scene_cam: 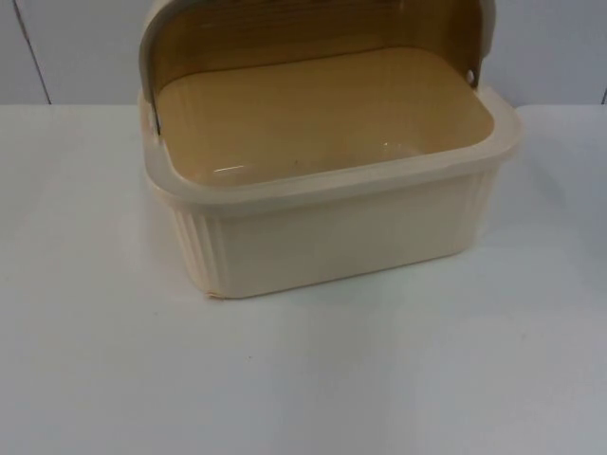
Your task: Open the box lid with the left hand, place the block into the box with the right hand, then close the box lid with the left hand.
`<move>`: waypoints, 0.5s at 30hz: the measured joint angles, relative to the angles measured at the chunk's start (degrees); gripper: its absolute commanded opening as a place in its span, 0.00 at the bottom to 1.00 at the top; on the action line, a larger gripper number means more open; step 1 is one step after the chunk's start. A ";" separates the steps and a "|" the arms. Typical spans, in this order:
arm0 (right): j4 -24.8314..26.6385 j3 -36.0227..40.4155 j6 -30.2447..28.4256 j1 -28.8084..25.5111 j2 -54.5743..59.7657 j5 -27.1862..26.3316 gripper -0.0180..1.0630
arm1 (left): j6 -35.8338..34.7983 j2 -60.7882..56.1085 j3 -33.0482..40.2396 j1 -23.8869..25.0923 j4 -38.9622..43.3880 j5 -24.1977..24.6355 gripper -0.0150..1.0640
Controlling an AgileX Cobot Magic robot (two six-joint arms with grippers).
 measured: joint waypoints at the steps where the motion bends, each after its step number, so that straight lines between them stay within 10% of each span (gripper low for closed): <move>1: 0.00 0.00 0.00 0.00 0.00 0.00 0.99 | -0.12 0.00 0.00 0.00 0.00 0.00 0.98; 15: 0.00 0.00 -0.86 0.00 0.00 0.11 0.99 | -0.93 0.14 0.00 0.00 -0.40 -6.31 0.98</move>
